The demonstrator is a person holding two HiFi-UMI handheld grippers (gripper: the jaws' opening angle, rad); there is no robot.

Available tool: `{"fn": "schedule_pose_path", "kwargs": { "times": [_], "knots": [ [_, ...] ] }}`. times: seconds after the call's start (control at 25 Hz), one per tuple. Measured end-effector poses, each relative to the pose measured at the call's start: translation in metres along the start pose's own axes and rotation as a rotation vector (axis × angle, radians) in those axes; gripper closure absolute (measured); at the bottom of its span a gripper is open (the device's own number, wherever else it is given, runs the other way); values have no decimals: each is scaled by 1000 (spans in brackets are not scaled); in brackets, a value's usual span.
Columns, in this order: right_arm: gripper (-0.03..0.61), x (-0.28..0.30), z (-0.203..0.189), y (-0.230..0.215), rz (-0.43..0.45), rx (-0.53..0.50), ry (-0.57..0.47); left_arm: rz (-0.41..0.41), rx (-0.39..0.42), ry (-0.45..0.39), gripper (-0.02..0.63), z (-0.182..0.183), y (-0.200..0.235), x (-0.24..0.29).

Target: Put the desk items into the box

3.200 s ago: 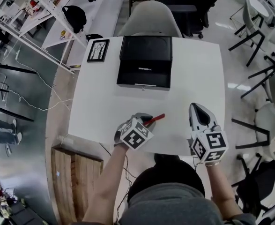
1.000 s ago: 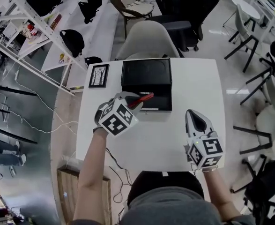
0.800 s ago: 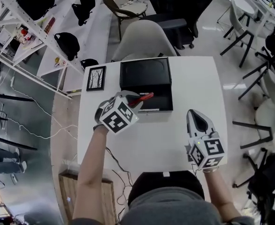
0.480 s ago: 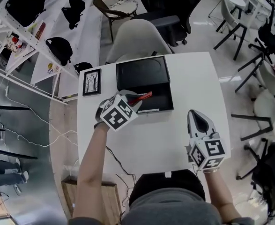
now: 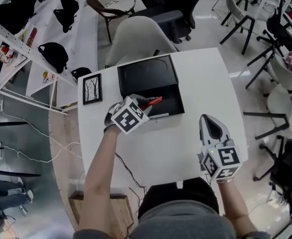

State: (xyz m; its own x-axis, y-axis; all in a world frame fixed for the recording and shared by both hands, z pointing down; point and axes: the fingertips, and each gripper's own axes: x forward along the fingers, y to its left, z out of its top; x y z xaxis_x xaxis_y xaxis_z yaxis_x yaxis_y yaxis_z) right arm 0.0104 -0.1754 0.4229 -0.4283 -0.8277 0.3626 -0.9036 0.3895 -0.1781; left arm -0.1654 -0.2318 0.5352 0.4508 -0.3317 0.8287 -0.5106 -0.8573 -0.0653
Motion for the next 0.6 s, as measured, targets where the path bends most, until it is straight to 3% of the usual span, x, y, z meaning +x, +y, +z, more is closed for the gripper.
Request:
{"fn": "schedule_pose_path", "kwargs": {
  "times": [0.6],
  "knots": [
    [575,-3,1,-7,-61,-1,5,-75,17,23,561,-1,-8,32]
  ]
}}
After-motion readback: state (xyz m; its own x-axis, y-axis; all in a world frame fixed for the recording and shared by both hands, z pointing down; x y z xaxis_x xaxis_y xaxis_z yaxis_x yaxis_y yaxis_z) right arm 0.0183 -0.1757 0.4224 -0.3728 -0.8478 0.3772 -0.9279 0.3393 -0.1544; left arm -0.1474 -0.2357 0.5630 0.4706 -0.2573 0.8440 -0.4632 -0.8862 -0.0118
